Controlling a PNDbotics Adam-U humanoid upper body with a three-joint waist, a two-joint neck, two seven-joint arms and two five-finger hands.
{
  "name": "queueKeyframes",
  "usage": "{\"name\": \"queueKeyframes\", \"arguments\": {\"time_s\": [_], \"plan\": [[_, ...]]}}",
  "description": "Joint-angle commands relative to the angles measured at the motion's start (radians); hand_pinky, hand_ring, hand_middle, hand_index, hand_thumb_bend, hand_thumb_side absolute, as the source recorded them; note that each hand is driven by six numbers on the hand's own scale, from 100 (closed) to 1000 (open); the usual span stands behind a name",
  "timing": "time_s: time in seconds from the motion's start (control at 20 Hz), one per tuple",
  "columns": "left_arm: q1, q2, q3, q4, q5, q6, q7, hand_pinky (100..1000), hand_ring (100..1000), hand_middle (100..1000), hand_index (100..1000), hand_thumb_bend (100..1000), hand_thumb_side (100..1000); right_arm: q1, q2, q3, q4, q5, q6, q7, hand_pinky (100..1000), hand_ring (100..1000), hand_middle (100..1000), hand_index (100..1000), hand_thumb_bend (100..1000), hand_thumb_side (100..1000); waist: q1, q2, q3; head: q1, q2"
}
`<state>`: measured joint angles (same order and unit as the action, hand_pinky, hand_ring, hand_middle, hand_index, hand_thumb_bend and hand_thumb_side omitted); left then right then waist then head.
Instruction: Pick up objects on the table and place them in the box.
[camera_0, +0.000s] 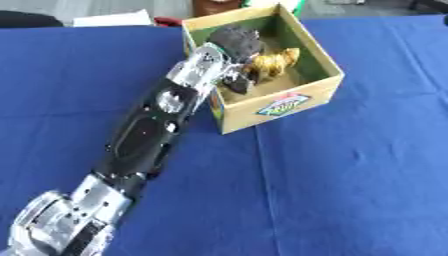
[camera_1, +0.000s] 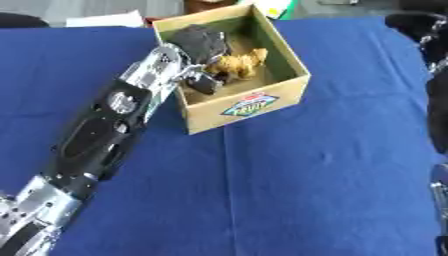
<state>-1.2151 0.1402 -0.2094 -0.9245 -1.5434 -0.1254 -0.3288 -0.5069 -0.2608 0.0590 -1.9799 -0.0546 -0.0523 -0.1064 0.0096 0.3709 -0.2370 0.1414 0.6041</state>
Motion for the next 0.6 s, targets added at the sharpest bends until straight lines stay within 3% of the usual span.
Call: {"name": "queueKeyframes", "arguments": {"time_s": [0.05, 0.1, 0.15, 0.35, 0.45, 0.55, 0.6], "plan": [[-0.02, 0.011, 0.0, -0.016, -0.004, 0.01, -0.01, 536, 691, 637, 760, 100, 495, -0.008, -0.011, -0.002, -0.02, -0.004, -0.001, 0.002, 870, 733, 715, 863, 100, 795, -0.006, -0.02, -0.003, -0.003, -0.006], [-0.02, 0.012, -0.001, -0.013, -0.014, 0.012, -0.025, 573, 742, 706, 815, 100, 561, -0.007, -0.01, -0.002, -0.02, -0.004, -0.001, 0.002, 870, 733, 715, 863, 100, 795, -0.006, -0.021, -0.003, -0.003, -0.005], [-0.02, 0.013, -0.002, -0.01, -0.025, 0.013, -0.046, 592, 767, 739, 848, 168, 589, -0.006, -0.01, -0.003, -0.02, -0.003, -0.001, 0.001, 870, 733, 715, 863, 100, 794, -0.006, -0.021, -0.003, -0.003, -0.004], [-0.02, 0.016, -0.001, -0.02, -0.066, 0.024, -0.12, 707, 874, 869, 997, 595, 756, -0.002, -0.009, -0.003, -0.02, -0.002, 0.0, 0.001, 871, 733, 715, 862, 100, 792, -0.005, -0.023, -0.002, -0.002, -0.002], [-0.02, 0.021, -0.005, -0.041, -0.093, 0.036, -0.125, 734, 899, 898, 1000, 804, 876, 0.001, -0.01, -0.004, -0.02, -0.002, 0.001, 0.001, 871, 733, 715, 861, 100, 790, -0.004, -0.025, 0.002, -0.005, 0.002], [-0.018, 0.027, -0.01, -0.069, -0.124, 0.044, -0.103, 733, 895, 891, 1000, 940, 1000, 0.004, -0.012, -0.005, -0.02, 0.0, 0.002, -0.001, 871, 734, 716, 862, 100, 791, -0.003, -0.026, 0.007, -0.01, 0.007], [-0.016, 0.028, -0.01, -0.085, -0.127, 0.049, -0.085, 730, 889, 884, 1000, 961, 1000, 0.005, -0.013, -0.005, -0.02, 0.0, 0.002, -0.001, 871, 734, 716, 862, 100, 792, -0.003, -0.027, 0.011, -0.013, 0.01]]}}
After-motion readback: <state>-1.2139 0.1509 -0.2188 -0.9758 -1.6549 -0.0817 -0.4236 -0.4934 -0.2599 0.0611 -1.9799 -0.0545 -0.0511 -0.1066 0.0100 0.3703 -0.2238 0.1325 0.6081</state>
